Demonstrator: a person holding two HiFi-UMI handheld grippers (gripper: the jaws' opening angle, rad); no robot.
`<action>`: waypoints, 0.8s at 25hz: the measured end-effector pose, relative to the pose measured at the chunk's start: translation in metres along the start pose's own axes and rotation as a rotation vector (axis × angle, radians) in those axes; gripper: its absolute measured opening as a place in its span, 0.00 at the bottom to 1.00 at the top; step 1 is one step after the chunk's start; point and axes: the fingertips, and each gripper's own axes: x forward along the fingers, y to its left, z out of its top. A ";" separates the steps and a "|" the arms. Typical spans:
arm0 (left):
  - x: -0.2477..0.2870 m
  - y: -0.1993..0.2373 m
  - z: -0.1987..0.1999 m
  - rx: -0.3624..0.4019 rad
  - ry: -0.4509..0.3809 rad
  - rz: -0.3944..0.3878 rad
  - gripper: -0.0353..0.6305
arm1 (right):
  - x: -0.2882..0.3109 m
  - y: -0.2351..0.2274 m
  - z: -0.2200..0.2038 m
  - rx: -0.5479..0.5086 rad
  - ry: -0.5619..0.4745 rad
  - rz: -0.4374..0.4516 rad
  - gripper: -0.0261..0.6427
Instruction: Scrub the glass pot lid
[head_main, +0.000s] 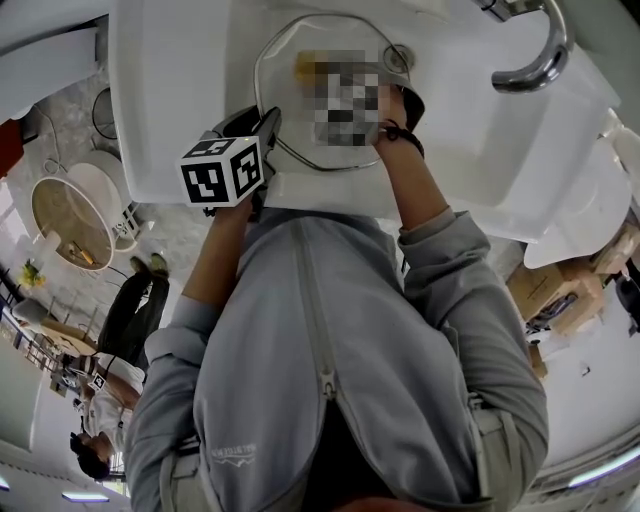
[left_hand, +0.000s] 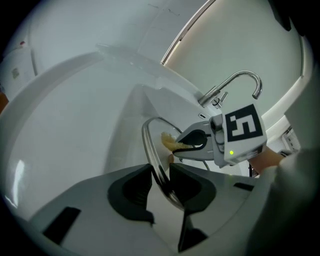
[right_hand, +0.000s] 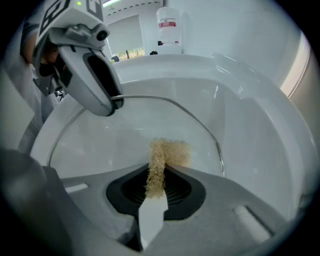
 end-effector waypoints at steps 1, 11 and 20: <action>0.000 0.000 0.000 0.001 0.001 0.001 0.21 | 0.002 -0.008 0.000 0.005 0.002 -0.014 0.12; -0.001 0.000 0.001 0.017 0.002 0.007 0.22 | 0.010 -0.076 -0.009 -0.044 0.059 -0.216 0.12; -0.001 0.000 0.003 0.018 -0.009 0.003 0.22 | 0.007 -0.040 -0.018 -0.105 0.079 -0.127 0.12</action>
